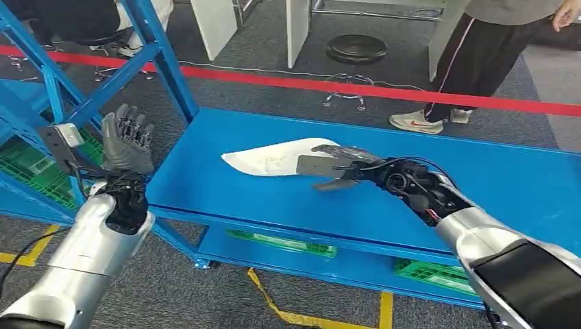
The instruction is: Take the parts from the cabinet and place them on the table.
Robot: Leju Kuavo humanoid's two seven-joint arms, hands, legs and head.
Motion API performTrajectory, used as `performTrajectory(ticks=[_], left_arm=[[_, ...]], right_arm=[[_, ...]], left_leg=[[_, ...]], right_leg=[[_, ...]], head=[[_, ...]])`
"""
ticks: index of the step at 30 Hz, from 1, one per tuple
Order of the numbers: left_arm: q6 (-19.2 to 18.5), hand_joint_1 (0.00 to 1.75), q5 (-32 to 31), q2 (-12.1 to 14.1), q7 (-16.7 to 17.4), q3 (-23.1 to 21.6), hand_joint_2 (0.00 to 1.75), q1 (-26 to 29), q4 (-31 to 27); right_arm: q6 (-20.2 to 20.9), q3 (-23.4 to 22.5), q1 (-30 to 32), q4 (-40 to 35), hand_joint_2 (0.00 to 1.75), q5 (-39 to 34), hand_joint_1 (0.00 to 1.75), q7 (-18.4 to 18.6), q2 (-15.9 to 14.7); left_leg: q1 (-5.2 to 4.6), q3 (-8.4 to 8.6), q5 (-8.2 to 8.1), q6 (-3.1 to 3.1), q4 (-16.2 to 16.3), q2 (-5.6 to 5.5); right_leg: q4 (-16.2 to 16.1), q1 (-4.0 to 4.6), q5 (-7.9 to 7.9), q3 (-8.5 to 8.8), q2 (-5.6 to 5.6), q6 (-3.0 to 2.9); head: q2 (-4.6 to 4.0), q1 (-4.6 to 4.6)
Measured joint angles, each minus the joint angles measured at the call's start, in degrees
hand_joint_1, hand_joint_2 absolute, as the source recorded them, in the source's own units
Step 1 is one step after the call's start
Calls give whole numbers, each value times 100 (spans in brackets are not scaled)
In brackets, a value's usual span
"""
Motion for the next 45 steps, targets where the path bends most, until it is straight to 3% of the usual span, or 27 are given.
performTrajectory(ticks=[21, 22, 39, 40, 45], left_arm=[[-13, 0, -44, 0, 9, 0, 0, 5, 2], [-15, 0, -48, 0, 9, 0, 0, 4, 2], [-22, 0, -59, -13, 35, 0, 0, 1, 48], [-15, 0, -59, -13, 35, 0, 0, 1, 48], [29, 0, -61, -13, 35, 0, 0, 0, 46]], right_arm=[[-105, 0, -2, 39, 0, 127, 0, 59, -35], [-103, 0, -2, 44, 175, 129, 0, 83, -42], [101, 194, 125, 184, 175, 658, 0, 262, -186], [107, 214, 136, 188, 0, 691, 0, 256, -186], [184, 304, 167, 214, 0, 710, 0, 245, -186]], left_leg=[[0, 0, 0, 0, 0, 0], [0, 0, 0, 0, 0, 0], [-2, 0, 0, 0, 0, 0], [-2, 0, 0, 0, 0, 0], [-2, 1, 0, 0, 0, 0]], right_leg=[[0, 0, 0, 0, 0, 0], [0, 0, 0, 0, 0, 0], [0, 1, 0, 0, 0, 0], [0, 1, 0, 0, 0, 0], [0, 1, 0, 1, 0, 0]], head=[[0, 17], [2, 17], [0, 24], [2, 24], [2, 26]])
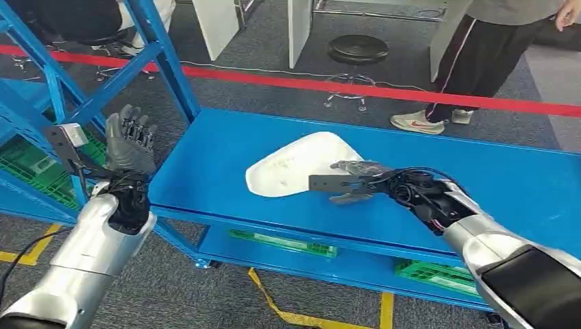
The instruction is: Take the parts from the cabinet and place them on the table.
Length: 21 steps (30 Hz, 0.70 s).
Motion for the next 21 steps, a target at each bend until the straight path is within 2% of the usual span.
performTrajectory(ticks=[5, 6, 21], left_arm=[[9, 0, 0, -13, 2, 0, 0, 0, 0], [11, 0, 0, -15, 2, 0, 0, 0, 0], [57, 0, -13, -15, 66, 0, 0, 5, -4]], right_arm=[[15, 37, 0, 0, 0, -20, 0, -11, -2], [15, 37, 0, 0, 175, -22, 0, -13, 0], [-22, 135, -1, 0, 175, 15, 0, -22, 0]], left_leg=[[0, 1, 0, 0, 0, 0], [0, 0, 0, 0, 0, 0], [1, 1, 0, 0, 0, 0]], right_leg=[[0, 0, 0, 0, 0, 0], [0, 0, 0, 1, 0, 0], [1, -1, 0, 2, -1, 0]], head=[[-2, 2], [-2, 4], [-2, 7]])
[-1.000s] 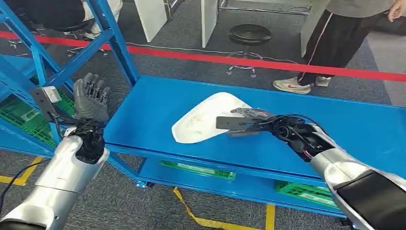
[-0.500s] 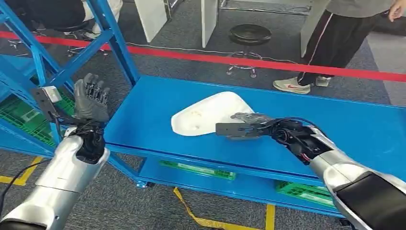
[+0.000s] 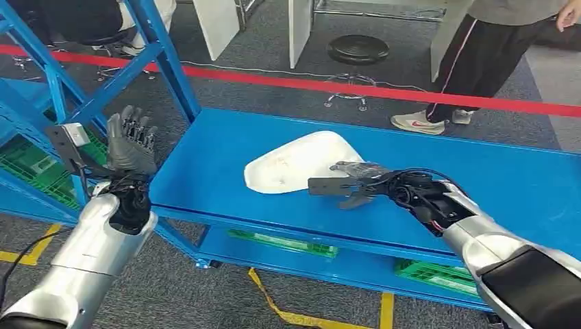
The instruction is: Take the parts from the cabinet and place them on the table.
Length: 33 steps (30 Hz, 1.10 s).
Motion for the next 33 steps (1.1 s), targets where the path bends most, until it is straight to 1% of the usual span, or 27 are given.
performTrajectory(ticks=[7, 10, 14, 19, 21, 23, 28, 33], left_arm=[[0, 0, 0, 0, 2, 0, 0, 0, 0], [2, 0, -2, 0, 2, 0, 0, 1, 0], [2, 0, 0, 0, 2, 0, 0, 19, 0], [-9, 0, -7, 0, -9, 0, 0, 28, 0], [-22, 0, -11, 0, -11, 0, 0, 29, 0], [-33, 0, -22, 0, -26, 0, 0, 29, 0], [-11, 0, -31, 0, -26, 0, 0, 42, 0], [15, 0, -28, 0, -24, 0, 0, 60, 0]], right_arm=[[-7, 4, -1, 0, 175, 0, 0, -4, 0], [-140, 13, -1, 0, 175, 87, 0, -24, -2], [-525, 63, -16, 0, 175, 212, 0, 59, -2], [-868, 98, -128, 0, 175, 282, 0, 149, -26], [-1176, 103, -221, 0, 175, 385, 0, 208, -44], [-1375, 109, -363, 0, 175, 474, 0, 219, -61], [-1687, 118, -742, -2, 175, 566, 0, 269, -81], [-2013, 118, -967, -4, 175, 728, 0, 273, -101]], left_leg=[[0, 1, 0, 0, 0, 0], [0, 1, 0, 0, 0, 0], [0, 2, 1, 0, 0, -1], [0, 1, 1, 0, 0, -1], [0, 1, 1, 0, 1, 0], [-1, 1, 1, 0, 1, 0], [0, 1, 1, 0, 1, 0], [0, 3, 1, -1, 1, -1]], right_leg=[[0, 0, 0, 0, 0, 0], [0, 0, 0, 1, 0, 0], [0, 0, 1, 2, -1, 0], [0, 0, 1, 2, -1, -1], [1, 0, 1, 1, 0, -1], [1, 0, 1, 1, 0, -1], [1, 0, 1, 1, 0, -1], [1, 0, 1, 1, -1, -1]], head=[[2, 0], [2, 2], [2, 2], [2, 4], [0, 7], [0, 7], [0, 4], [0, 2]])
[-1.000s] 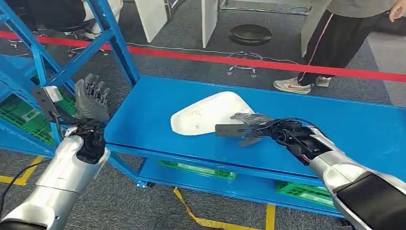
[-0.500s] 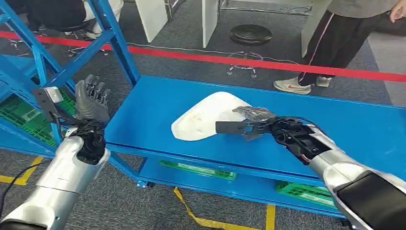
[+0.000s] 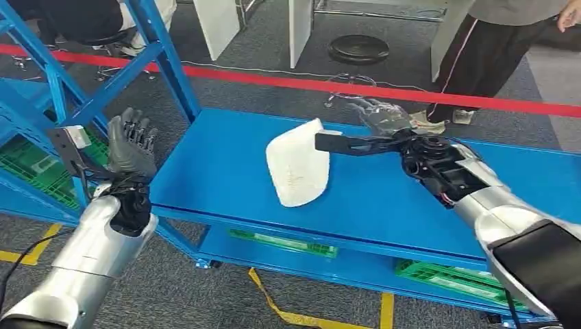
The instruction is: Take the parts from the cabinet and place them on the table.
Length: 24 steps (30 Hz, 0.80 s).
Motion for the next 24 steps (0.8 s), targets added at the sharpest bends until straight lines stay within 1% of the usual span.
performTrajectory(ticks=[6, 14, 17, 20, 24], left_arm=[[7, 0, 0, -7, -2, 0, 0, 0, 0], [0, 0, 0, -7, -2, 0, 0, 0, -2], [-13, 0, 0, -7, 0, 0, 0, -1, -2], [-7, 0, -18, -7, 24, 0, 0, 1, -13], [4, 0, -44, -7, 44, 0, 0, 8, -44]], right_arm=[[-236, 0, -23, 0, 175, 102, 0, -4, -83], [-227, -2, -21, 2, 175, 89, 0, -15, -162], [-8, -35, -18, 2, 175, -79, 0, -63, -175], [444, -133, 7, 2, 175, -468, 0, -61, -168], [739, -236, 113, -4, 175, -704, 0, -57, -103]], left_leg=[[0, 0, 0, 0, 0, 0], [0, -1, 0, 0, 0, 0], [0, -1, 0, 0, 0, 0], [1, -3, 0, 0, 0, -1], [4, -3, 0, 0, -1, -2]], right_leg=[[0, 0, 0, 0, 0, 0], [-1, 0, 0, 0, 0, 0], [0, 0, 0, 0, 0, 0], [0, -1, 0, 0, -2, 0], [1, -1, 0, 1, -3, 0]], head=[[0, 2], [0, 2], [2, 4], [0, 2], [0, 2]])
